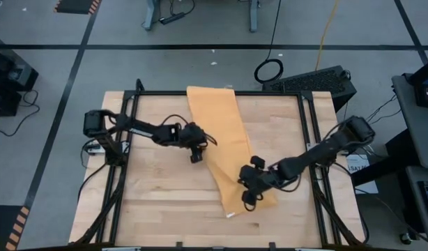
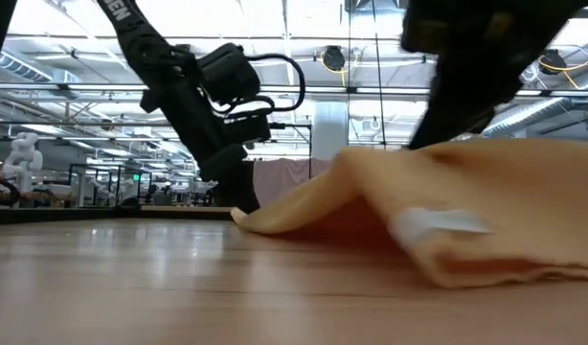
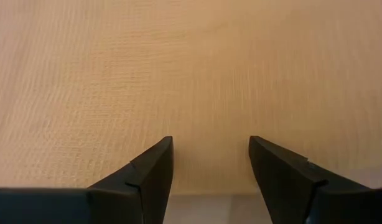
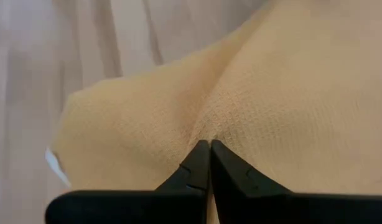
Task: Roll towel
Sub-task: Fold the yellow towel
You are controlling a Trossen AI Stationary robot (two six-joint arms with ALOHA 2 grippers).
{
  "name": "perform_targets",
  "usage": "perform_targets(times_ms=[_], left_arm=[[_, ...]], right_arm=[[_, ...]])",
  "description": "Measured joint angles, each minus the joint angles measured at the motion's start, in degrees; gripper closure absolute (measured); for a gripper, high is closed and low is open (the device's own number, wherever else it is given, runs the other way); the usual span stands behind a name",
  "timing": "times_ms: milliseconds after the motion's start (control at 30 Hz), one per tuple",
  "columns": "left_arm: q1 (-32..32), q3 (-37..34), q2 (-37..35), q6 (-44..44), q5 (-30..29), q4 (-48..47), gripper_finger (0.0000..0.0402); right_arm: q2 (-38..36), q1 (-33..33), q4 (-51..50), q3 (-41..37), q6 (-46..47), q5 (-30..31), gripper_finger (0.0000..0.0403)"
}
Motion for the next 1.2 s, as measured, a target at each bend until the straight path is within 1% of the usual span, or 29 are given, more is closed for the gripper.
perform_targets(times_ms=[67, 133, 200, 367, 533, 700, 767, 833, 933, 1067, 1133, 1200], left_arm=[[-0.6, -0.4, 0.7, 0.0, -0.6, 0.8, 0.0188], [-0.6, -0.5, 1.5, 0.1, -0.9, 0.8, 0.0188], [-0.6, -0.4, 1.8, 0.0, -1.0, 2.2, 0.0188], [-1.0, -0.4, 1.8, 0.2, -0.9, 6.1, 0.0188], [0.1, -0.4, 2.6, 1.7, 0.1, 6.3, 0.0188], [2.3, -0.2, 3.8, 4.0, 0.3, 4.3, 0.0188], [3.6, -0.1, 4.2, 5.0, 1.3, 4.1, 0.0188], [4.9, -0.1, 5.2, 6.6, 4.2, 4.4, 0.0188], [6.4, 0.0, 6.0, 8.8, 7.7, 3.7, 0.0188], [7.4, 0.0, 5.8, 12.6, 8.5, 0.5, 0.0188], [7.8, 0.0, 5.0, 14.8, 8.5, -2.2, 0.0188], [8.1, 0.0, 4.1, 16.4, 8.3, -4.7, 0.0188]], right_arm=[[-1.2, 1.3, -1.9, 0.0, 1.9, 0.4, 0.0399], [-1.2, 2.7, -3.2, 0.0, 3.7, 2.1, 0.0399], [-0.5, 3.8, -3.2, 0.0, 5.0, 3.5, 0.0399], [2.4, 4.7, -2.9, 0.0, 8.0, 4.0, 0.0399], [4.8, 4.4, -1.5, 0.0, 8.9, 4.1, 0.0399], [4.7, 2.8, -1.5, 0.0, 8.5, 3.9, 0.0399], [3.8, 2.2, -1.9, 0.0, 7.9, 2.6, 0.0398], [2.9, 1.8, -3.7, 1.0, 7.0, 1.3, 0.0393], [1.7, 1.8, -9.8, 3.6, 6.3, 0.8, 0.0365], [0.1, 3.5, -18.8, 8.1, 6.1, 0.6, 0.0304], [-0.4, 5.6, -23.1, 9.4, 7.7, 0.2, 0.0273], [-0.5, 8.8, -25.2, 9.5, 9.6, -0.2, 0.0247]])
